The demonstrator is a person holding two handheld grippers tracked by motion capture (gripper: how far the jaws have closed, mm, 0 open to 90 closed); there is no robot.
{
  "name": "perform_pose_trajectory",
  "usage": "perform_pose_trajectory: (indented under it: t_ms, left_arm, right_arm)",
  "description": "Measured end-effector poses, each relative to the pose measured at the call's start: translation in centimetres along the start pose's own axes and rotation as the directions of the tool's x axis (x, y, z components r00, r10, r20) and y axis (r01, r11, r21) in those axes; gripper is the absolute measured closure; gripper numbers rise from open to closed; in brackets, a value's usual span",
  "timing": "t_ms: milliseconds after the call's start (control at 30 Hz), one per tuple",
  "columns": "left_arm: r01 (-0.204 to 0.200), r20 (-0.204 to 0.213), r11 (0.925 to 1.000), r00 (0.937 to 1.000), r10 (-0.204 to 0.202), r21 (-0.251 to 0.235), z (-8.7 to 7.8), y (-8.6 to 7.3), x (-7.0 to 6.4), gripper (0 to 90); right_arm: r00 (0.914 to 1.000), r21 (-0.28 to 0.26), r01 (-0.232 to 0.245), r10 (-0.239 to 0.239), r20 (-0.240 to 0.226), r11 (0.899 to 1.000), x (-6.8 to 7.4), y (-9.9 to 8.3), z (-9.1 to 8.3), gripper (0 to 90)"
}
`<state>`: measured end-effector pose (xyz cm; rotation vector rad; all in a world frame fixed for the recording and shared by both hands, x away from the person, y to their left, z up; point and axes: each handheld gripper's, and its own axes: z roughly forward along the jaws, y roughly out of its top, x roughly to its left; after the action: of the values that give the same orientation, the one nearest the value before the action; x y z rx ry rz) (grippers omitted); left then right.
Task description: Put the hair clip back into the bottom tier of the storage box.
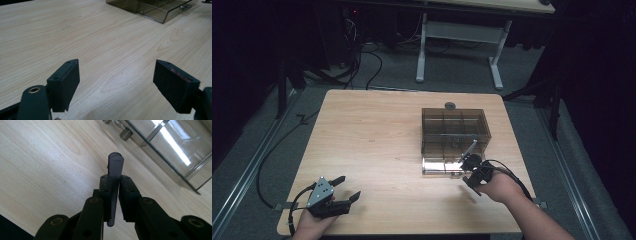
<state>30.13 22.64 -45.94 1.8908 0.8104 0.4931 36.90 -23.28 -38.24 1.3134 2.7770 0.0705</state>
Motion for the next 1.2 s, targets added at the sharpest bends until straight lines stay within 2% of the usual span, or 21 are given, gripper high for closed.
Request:
perform_pose_trajectory:
  t_ms: [167,200,233,300,367,400,633,700,933,1200]
  left_arm:
    - [0.000,0.001,1.0000,1.0000,0.000,0.000,0.0,0.0,0.0,21.7]
    - [0.000,0.002,1.0000,1.0000,0.000,0.001,0.0,0.0,0.0,21.8]
    - [0.000,0.002,1.0000,1.0000,0.000,0.001,0.0,0.0,0.0,21.8]
    - [0.003,0.004,1.0000,1.0000,-0.003,0.001,0.0,0.0,0.0,21.8]
    - [0.002,0.005,1.0000,1.0000,-0.002,0.002,0.0,0.0,0.0,21.8]
    - [0.003,0.005,1.0000,1.0000,-0.003,0.000,0.0,0.0,0.0,21.8]
    - [0.002,0.008,1.0000,1.0000,-0.002,0.003,0.0,0.0,0.0,21.8]
    - [0.002,0.008,1.0000,1.0000,-0.002,0.003,0.0,0.0,0.0,21.7]
    - [0.003,0.009,1.0000,1.0000,-0.003,0.002,0.0,0.0,0.0,21.7]
    - [0.002,0.010,1.0000,0.9999,-0.002,0.003,0.0,0.0,0.1,21.7]
  right_arm:
    - [0.9999,-0.007,0.013,-0.012,0.010,1.000,-0.2,0.8,-0.9,80.9]
    - [0.9997,0.005,-0.022,0.022,0.011,1.000,0.0,0.9,-1.1,80.9]
    - [0.9997,-0.011,0.022,-0.022,0.010,1.000,-0.3,1.1,-1.1,80.9]
    - [0.9995,-0.010,0.026,-0.026,0.017,1.000,-0.3,1.5,-1.3,80.9]
    - [0.9981,-0.016,0.058,-0.057,0.021,0.998,-0.6,1.9,-1.4,80.9]
    - [0.9996,-0.009,0.025,-0.025,0.016,1.000,-0.4,2.0,-1.4,80.8]
    - [0.9931,0.008,0.114,-0.114,0.027,0.993,-0.9,3.7,-1.4,81.0]
    - [0.9923,-0.001,0.123,-0.123,0.017,0.992,-0.9,4.2,-1.4,81.0]
    - [0.9940,-0.012,0.108,-0.107,0.023,0.994,-1.2,5.5,-1.1,80.8]
    - [0.9929,-0.043,0.118,-0.117,0.020,0.992,-1.7,6.7,-0.8,80.8]
